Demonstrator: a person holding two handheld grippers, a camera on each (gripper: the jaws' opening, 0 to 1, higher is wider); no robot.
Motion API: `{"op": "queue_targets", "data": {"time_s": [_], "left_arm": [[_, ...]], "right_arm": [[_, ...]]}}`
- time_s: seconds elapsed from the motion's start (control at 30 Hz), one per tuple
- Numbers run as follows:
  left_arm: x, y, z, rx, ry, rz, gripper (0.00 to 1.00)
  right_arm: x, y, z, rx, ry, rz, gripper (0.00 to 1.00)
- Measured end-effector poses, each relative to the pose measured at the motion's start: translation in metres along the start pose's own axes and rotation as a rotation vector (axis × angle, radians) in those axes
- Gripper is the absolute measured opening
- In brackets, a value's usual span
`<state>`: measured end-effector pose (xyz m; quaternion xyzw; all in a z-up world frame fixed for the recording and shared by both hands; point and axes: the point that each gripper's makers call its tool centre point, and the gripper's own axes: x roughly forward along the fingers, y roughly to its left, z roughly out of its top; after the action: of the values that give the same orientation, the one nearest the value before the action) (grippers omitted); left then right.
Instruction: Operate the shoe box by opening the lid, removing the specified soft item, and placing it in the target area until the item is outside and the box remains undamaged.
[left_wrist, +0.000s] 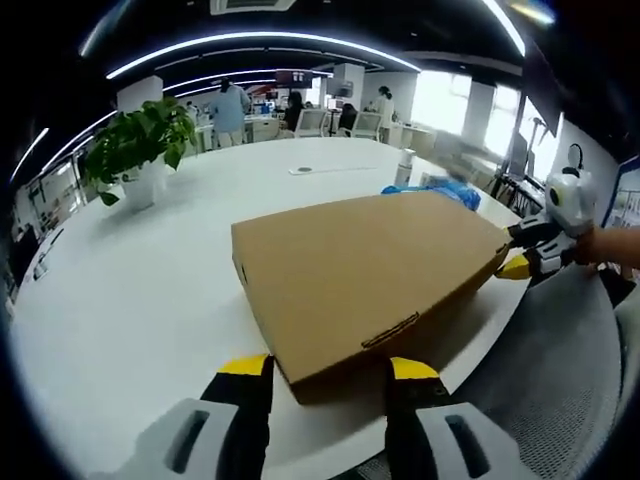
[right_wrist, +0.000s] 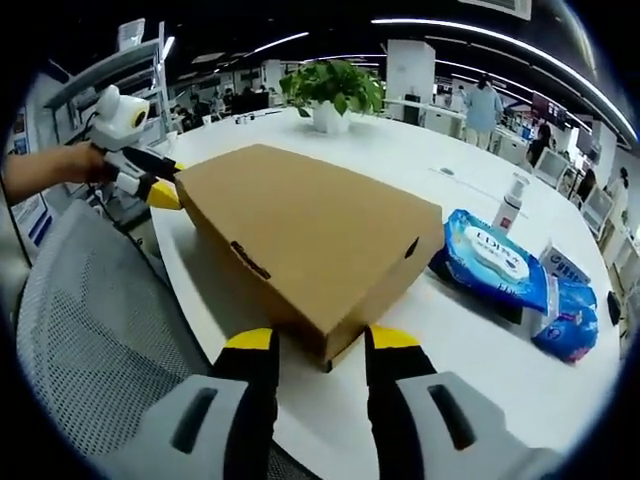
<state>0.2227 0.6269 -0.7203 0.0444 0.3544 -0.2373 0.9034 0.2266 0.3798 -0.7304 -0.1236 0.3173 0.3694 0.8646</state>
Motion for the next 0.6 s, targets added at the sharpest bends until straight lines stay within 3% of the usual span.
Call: {"op": "queue_targets", "data": {"time_s": [0.43, 0.6], "left_arm": [[-0.012, -0.005, 0.005, 0.057, 0.006, 0.016, 0.43], [-0.007, -0.005, 0.003, 0.062, 0.017, 0.015, 0.43]], "right_arm": [[-0.015, 0.0, 0.019, -0.031, -0.029, 0.005, 0.32], [-0.011, 0.002, 0.018, -0.045, -0.021, 0.011, 0.32]]}}
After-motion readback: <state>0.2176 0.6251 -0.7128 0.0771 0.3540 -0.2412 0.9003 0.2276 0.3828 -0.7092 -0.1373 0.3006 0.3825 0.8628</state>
